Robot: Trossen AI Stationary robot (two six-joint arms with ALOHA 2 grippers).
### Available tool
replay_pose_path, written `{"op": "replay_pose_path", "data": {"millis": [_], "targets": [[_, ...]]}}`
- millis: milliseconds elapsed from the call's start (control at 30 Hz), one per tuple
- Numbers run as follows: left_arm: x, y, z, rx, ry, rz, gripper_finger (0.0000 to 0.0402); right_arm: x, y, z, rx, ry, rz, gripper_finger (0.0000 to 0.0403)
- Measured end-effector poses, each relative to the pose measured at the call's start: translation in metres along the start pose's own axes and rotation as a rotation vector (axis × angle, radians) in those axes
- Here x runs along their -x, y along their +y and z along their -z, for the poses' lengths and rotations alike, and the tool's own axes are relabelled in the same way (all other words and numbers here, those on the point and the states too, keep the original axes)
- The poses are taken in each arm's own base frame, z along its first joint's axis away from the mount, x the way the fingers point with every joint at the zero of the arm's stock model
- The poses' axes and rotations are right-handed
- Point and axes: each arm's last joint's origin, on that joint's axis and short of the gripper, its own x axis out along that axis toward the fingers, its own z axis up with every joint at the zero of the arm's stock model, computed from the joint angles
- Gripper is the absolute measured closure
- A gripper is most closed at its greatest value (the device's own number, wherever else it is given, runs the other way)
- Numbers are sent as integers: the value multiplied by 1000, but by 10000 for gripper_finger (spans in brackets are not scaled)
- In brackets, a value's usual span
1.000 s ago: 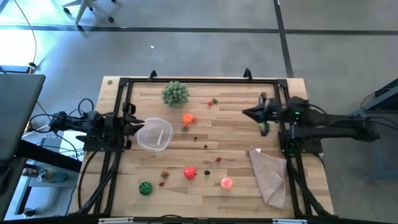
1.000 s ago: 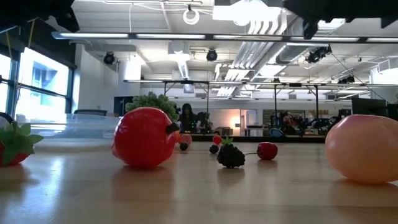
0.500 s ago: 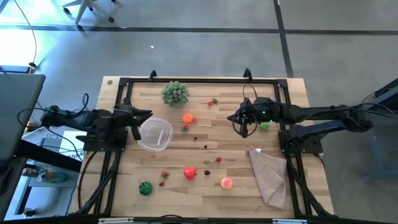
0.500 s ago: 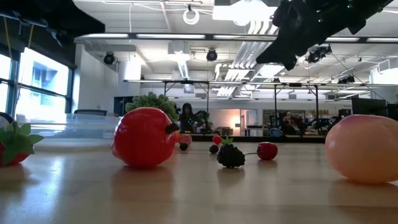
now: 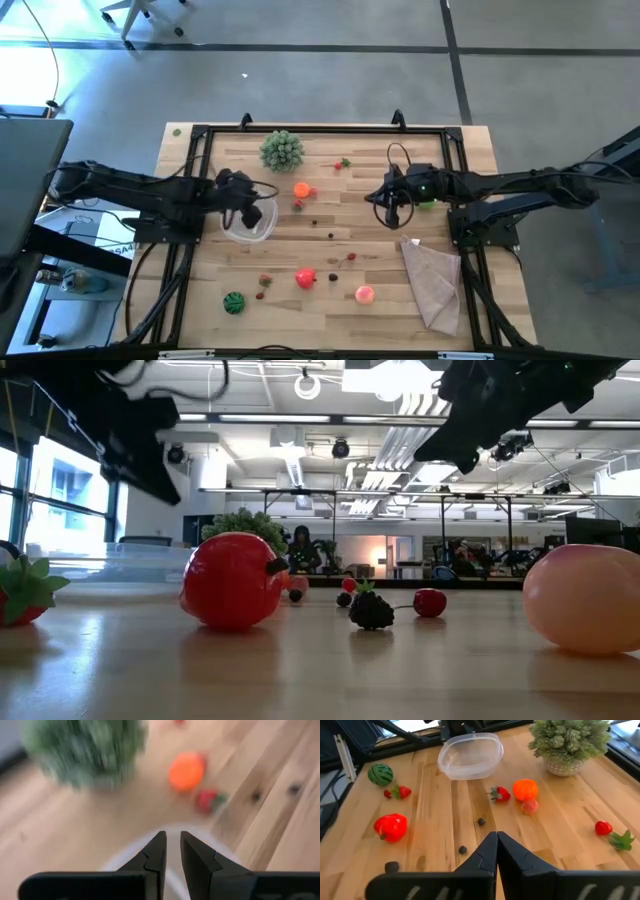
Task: Pick and placing Produce into tupperware
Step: Move the transparent container to the center of the table
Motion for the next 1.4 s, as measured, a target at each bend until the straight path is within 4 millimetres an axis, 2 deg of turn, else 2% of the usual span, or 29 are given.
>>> {"op": "replay_pose_path", "data": {"millis": [167,467,800,1400], "targets": [[-31,-6,-2,-30,229,62,355,0,8,2,21,3,17,403],[-61,-16,9,-68,398,45,355,0,15,5,18,12,36,403],[-79,-31,8,-70,424,232,355,0,17,5,23,9,52,403],[-97,-52,1,-81,377,563,355,0,17,5,21,12,54,403]]}}
